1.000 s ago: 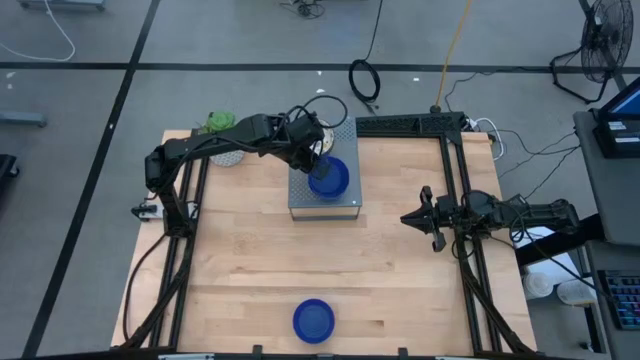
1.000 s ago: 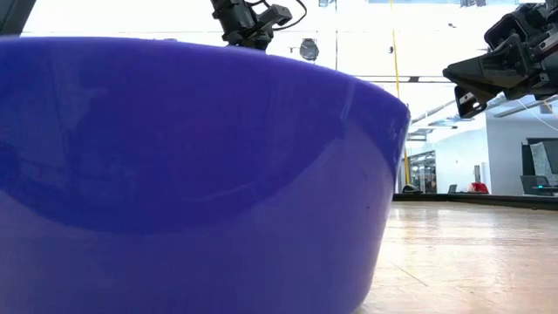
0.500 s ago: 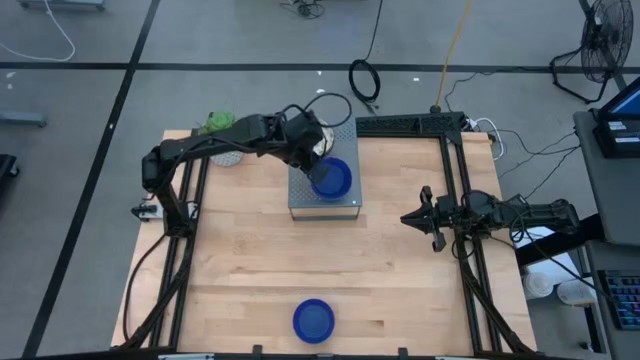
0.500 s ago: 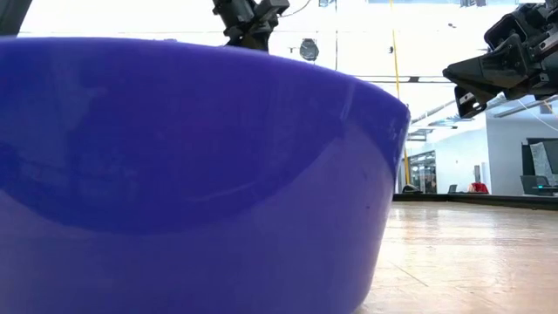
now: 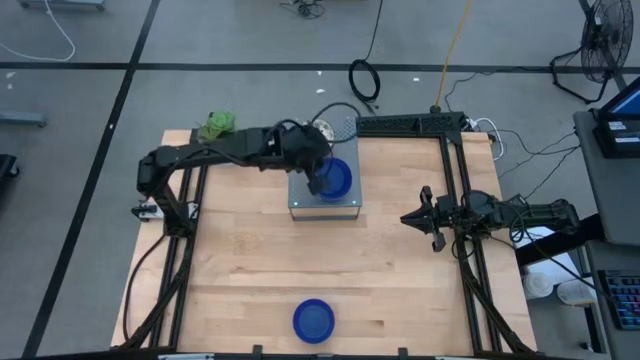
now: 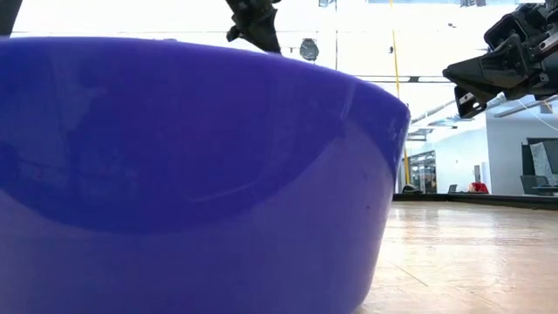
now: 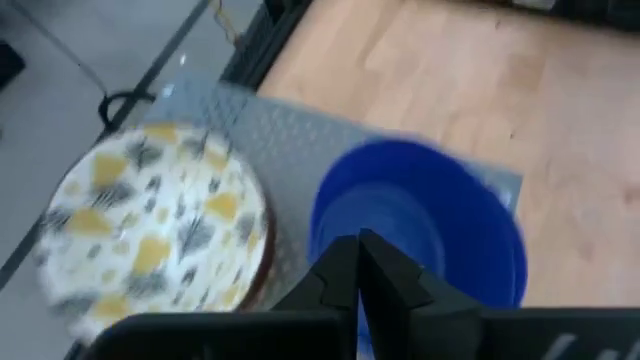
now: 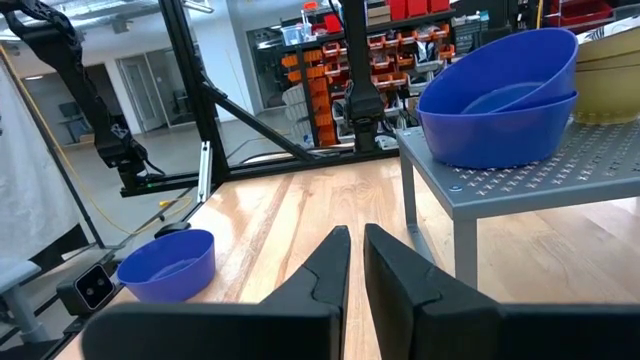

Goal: Pick & Place Mini bowls
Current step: Stack the left blue bowl on the blue bowl on the shelf, then stack the blue bowl on the blue bowl on the shelf

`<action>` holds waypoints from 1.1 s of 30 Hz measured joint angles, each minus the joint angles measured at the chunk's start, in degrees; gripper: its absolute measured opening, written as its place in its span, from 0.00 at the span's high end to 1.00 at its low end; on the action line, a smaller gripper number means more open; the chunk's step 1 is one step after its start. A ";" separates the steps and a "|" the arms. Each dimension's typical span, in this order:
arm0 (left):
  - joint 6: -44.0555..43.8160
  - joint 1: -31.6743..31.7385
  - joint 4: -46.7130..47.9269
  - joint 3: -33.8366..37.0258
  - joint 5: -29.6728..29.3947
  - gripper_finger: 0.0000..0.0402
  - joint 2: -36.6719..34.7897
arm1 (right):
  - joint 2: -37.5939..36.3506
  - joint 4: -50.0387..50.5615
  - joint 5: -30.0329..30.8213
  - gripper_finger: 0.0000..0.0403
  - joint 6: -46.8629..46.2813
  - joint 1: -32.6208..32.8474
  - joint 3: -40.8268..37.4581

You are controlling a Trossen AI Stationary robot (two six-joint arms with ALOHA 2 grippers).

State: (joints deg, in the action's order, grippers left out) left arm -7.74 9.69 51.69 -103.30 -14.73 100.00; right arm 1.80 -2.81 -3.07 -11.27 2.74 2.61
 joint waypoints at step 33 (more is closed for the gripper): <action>6.58 -18.54 -14.52 11.38 0.33 0.95 -7.92 | 0.00 0.00 0.00 0.95 0.00 -0.01 -0.01</action>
State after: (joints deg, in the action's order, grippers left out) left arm -1.16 -8.85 37.17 -91.92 -14.40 92.07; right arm 1.80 -2.81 -3.07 -11.27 2.73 2.60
